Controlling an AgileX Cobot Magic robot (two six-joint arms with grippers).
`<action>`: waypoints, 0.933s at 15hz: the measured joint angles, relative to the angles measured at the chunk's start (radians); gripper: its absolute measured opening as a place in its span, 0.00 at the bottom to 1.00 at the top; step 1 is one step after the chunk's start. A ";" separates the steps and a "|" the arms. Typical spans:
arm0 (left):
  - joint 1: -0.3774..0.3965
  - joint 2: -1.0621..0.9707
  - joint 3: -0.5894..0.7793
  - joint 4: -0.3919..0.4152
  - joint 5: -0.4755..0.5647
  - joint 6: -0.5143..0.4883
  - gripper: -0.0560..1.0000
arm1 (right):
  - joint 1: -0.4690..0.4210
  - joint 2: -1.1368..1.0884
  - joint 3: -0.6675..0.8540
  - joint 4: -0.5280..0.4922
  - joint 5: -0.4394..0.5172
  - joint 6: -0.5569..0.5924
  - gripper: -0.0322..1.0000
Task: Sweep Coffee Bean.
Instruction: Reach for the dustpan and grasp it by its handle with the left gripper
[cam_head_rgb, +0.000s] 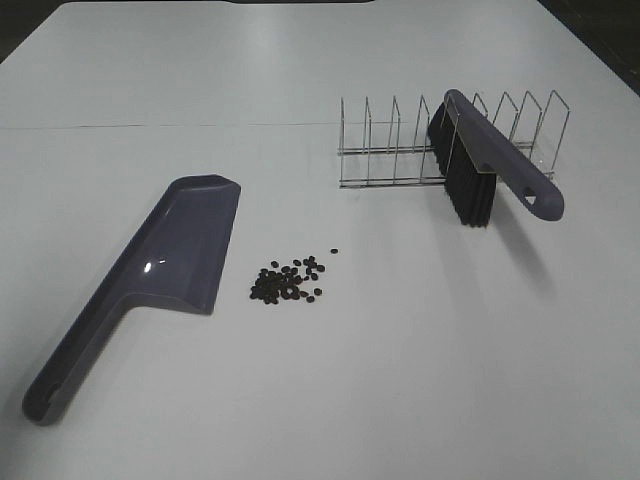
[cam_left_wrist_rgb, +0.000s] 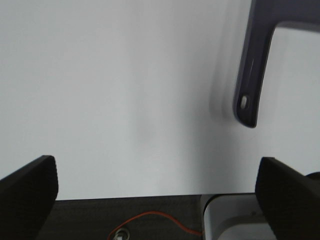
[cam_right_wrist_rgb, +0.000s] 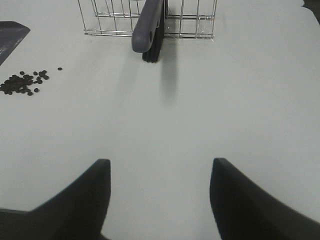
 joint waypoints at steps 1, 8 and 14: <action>-0.062 0.069 0.000 0.027 -0.007 -0.010 0.99 | 0.000 0.000 0.000 0.000 0.000 0.000 0.56; -0.241 0.455 -0.001 -0.053 -0.289 -0.160 0.99 | 0.000 0.000 0.000 0.000 0.000 0.000 0.56; -0.241 0.694 -0.003 -0.089 -0.452 -0.184 0.93 | 0.000 0.000 0.000 0.000 0.000 0.000 0.56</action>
